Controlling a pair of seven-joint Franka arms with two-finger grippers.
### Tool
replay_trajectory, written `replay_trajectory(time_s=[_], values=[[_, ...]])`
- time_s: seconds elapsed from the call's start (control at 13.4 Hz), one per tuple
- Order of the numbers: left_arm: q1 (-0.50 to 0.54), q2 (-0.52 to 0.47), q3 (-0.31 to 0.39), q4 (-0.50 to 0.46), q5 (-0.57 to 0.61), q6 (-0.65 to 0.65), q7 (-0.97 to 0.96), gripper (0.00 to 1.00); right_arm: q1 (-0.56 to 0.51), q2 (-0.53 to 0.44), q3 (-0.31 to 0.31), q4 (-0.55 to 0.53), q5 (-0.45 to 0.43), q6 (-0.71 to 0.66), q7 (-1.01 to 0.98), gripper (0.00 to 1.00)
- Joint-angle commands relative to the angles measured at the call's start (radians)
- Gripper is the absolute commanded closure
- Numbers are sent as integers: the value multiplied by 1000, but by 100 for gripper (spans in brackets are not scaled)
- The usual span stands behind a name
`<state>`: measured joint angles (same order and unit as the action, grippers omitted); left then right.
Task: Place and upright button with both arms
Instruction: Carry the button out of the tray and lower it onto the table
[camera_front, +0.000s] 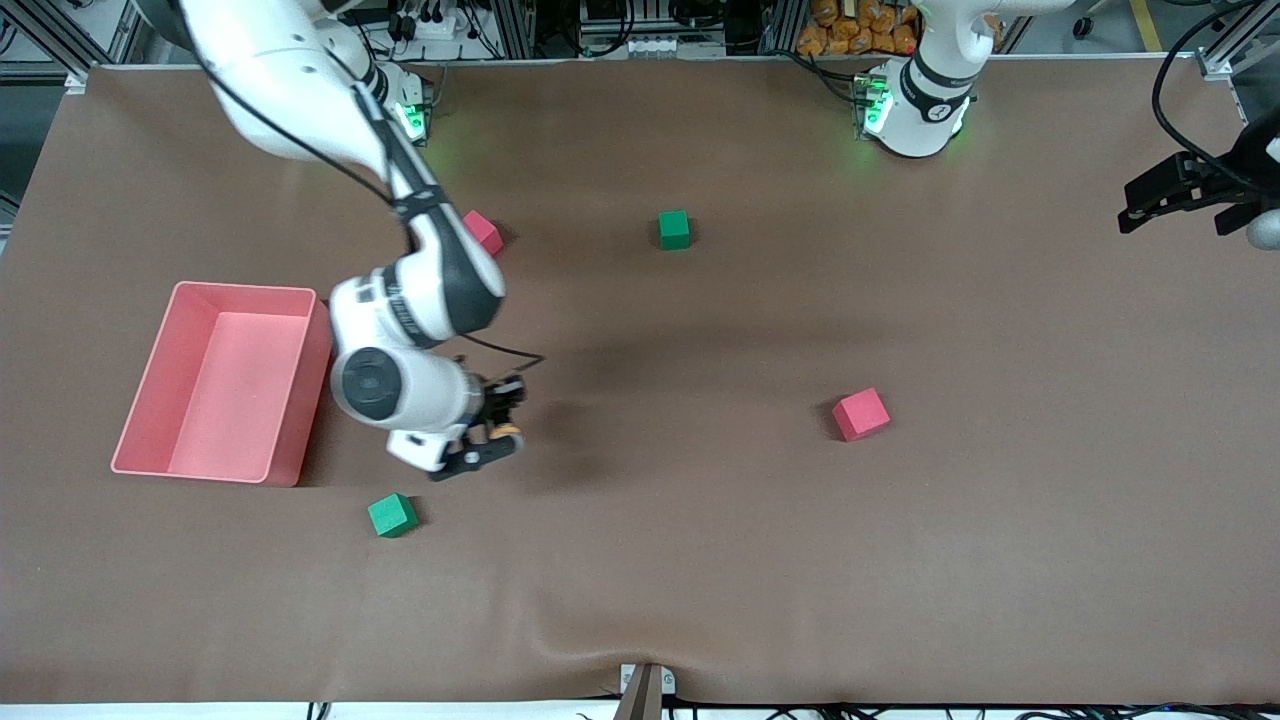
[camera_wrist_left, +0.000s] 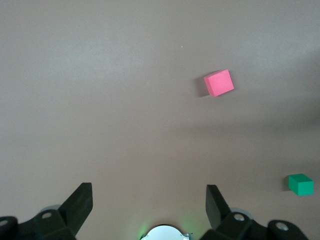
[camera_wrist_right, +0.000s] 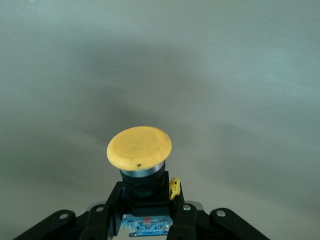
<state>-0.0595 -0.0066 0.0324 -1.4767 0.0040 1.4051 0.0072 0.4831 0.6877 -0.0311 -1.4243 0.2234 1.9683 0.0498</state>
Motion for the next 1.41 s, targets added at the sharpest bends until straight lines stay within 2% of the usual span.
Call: replay_trajectory(time_s=[0.0, 0.3, 0.52, 1.12, 1.19, 1.26, 1.34], values=[[6, 4, 0, 7, -15, 0, 23, 0, 66, 53, -12, 73, 34, 10, 109, 95], [6, 8, 0, 7, -27, -1, 22, 0, 118, 127, -7, 136, 115, 35, 269, 95], [6, 10, 0, 9, -29, -1, 23, 0, 126, 176, -6, 143, 131, 37, 353, 94], [4, 13, 0, 4, -29, -1, 23, 0, 160, 217, -6, 143, 157, 58, 444, 91], [6, 13, 0, 3, -29, -1, 23, 0, 155, 217, -6, 145, 157, 67, 443, 87], [6, 13, 0, 3, -29, -3, 23, 0, 150, 222, -6, 145, 157, 84, 443, 79], [6, 13, 0, 3, -29, -2, 23, 0, 153, 234, -6, 145, 157, 102, 443, 63]])
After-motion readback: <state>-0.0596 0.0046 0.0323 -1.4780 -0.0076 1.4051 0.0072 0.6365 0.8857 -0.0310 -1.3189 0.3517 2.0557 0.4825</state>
